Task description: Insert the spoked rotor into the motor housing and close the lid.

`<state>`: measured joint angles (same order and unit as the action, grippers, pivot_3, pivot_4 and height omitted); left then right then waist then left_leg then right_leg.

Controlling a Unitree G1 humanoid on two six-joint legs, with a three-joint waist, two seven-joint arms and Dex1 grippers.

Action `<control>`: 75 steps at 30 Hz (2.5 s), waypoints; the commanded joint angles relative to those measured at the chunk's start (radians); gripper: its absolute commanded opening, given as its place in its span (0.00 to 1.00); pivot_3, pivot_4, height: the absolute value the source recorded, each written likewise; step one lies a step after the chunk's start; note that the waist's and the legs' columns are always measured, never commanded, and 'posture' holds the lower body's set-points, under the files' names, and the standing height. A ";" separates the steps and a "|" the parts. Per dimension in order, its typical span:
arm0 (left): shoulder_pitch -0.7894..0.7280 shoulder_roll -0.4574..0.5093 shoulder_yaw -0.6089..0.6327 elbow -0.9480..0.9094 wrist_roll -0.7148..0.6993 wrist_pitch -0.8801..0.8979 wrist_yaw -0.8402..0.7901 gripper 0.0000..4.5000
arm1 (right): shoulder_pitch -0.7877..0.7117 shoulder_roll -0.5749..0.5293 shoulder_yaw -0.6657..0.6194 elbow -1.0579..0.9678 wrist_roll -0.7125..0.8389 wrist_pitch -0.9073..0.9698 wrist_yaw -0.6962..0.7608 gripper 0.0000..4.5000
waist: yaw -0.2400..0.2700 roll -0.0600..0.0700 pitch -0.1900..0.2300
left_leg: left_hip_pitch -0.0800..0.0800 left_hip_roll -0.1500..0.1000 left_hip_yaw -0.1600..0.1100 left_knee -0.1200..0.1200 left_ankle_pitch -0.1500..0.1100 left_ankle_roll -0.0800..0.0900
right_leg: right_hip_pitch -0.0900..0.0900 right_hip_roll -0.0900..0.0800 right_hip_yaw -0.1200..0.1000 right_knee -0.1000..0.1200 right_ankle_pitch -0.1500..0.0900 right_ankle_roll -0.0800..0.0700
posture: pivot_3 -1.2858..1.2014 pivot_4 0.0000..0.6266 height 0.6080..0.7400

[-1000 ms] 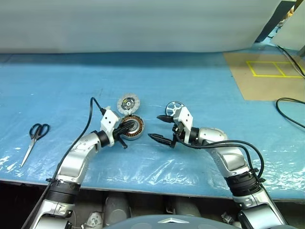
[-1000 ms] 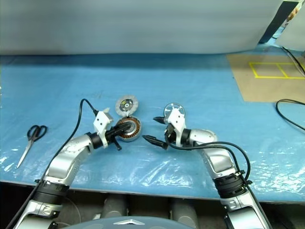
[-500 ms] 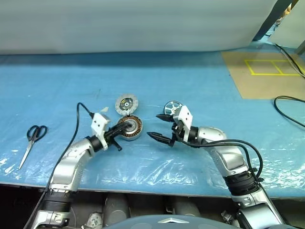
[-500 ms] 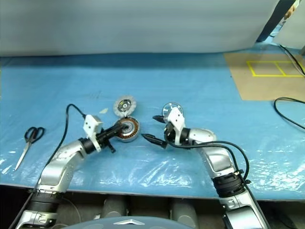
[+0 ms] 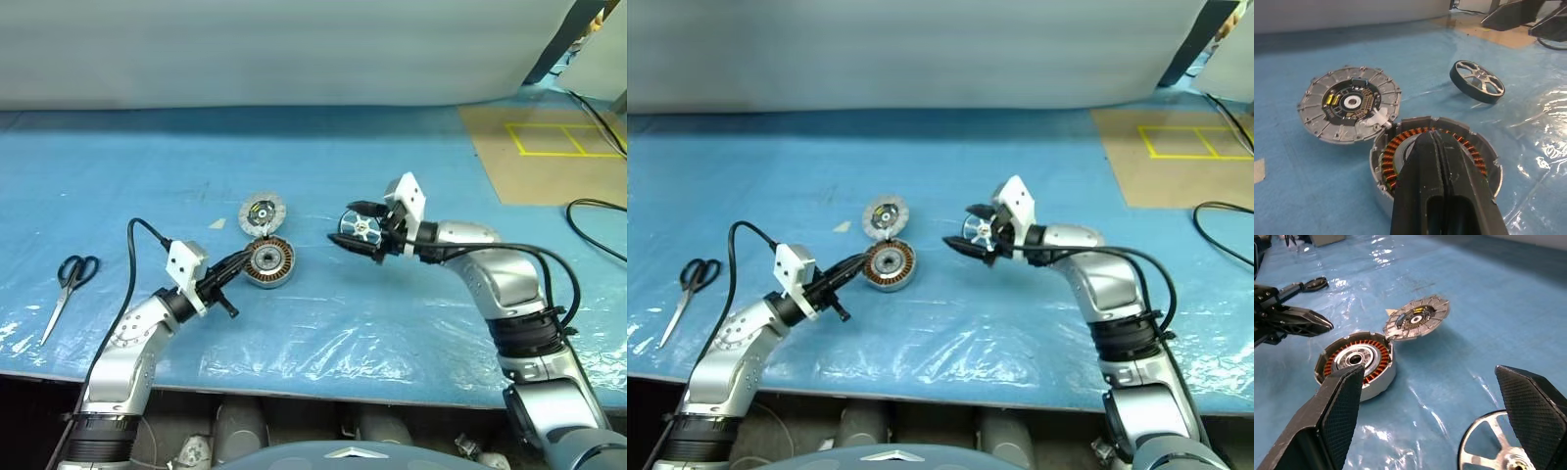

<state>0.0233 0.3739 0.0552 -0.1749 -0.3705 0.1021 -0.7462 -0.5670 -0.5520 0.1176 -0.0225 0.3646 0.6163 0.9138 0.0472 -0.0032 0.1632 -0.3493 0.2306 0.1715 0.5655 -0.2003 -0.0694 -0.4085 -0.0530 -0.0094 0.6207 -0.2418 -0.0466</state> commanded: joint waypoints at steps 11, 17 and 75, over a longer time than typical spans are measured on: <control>0.078 -0.057 -0.035 -0.031 0.018 -0.113 0.026 0.00 | -0.292 -0.090 0.259 0.417 -0.299 -0.182 0.191 1.00 | -0.003 0.000 0.000 | -0.001 0.001 0.001 0.001 0.000 0.000 | -0.001 0.000 0.000 0.001 0.000 0.000 | 0.52 0.24 1.00; 0.122 -0.065 -0.036 -0.059 0.022 -0.133 0.048 0.00 | -0.413 -0.035 0.310 0.715 -0.426 -0.412 0.216 1.00 | -0.003 0.000 0.000 | -0.002 0.002 0.001 0.004 -0.001 0.001 | -0.002 0.000 -0.001 0.003 0.000 -0.001 | 0.52 0.24 1.00; 0.103 -0.053 -0.041 -0.055 0.019 -0.072 0.102 0.00 | -0.458 0.043 0.201 0.863 -0.548 -0.746 0.281 0.58 | -0.002 0.000 0.000 | -0.016 0.006 0.002 0.017 -0.001 0.008 | -0.018 0.001 -0.001 0.020 -0.002 -0.005 | 0.52 0.24 1.00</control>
<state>0.1281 0.3157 0.0090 -0.2153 -0.3496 0.0421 -0.6401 -1.0225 -0.5029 0.3355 0.8707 -0.1950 -0.1401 1.1864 0.0449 -0.0032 0.1633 -0.3650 0.2365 0.1738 0.5821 -0.2009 -0.0618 -0.4261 -0.0516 -0.0101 0.6412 -0.2434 -0.0516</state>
